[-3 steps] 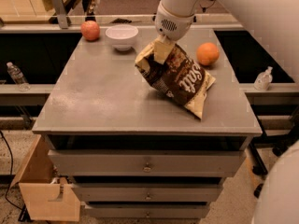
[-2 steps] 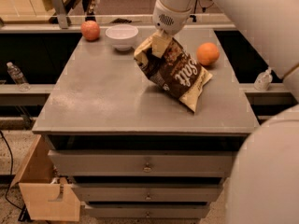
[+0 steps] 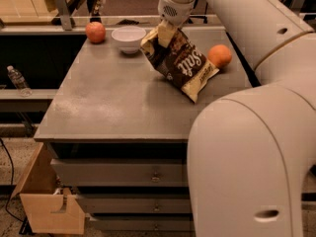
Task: Move brown chip bag near white bowl
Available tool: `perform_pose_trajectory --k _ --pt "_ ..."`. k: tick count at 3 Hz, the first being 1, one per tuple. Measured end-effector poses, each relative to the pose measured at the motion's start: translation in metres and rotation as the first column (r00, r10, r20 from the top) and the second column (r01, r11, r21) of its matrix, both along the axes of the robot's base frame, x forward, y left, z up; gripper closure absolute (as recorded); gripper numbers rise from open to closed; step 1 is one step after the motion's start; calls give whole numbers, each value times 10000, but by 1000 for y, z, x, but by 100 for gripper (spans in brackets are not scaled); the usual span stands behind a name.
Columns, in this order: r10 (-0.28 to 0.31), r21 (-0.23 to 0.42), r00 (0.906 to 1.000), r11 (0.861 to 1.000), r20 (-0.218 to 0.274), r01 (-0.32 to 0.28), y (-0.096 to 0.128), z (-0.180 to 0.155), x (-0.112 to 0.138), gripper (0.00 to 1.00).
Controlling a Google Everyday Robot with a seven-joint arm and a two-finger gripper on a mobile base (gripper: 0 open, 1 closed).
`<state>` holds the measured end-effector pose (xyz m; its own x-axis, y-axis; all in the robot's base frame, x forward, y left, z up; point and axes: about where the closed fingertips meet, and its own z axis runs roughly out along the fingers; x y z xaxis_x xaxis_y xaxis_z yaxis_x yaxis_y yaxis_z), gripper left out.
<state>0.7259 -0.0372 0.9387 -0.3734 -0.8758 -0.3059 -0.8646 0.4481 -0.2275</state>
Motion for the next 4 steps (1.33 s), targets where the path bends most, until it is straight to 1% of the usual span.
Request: perform_pose_trajectory --k 1,2,3,4 --pt "-248 220 9991 9995 336 241 5 2 23 100" --pt "-402 592 9978 9976 535 370 15 -1 38 100" --pt "-514 864 9967 9952 629 458 21 -5 50 100" --pt "-425 1137 9964 9929 736 339 32 -5 58 100"
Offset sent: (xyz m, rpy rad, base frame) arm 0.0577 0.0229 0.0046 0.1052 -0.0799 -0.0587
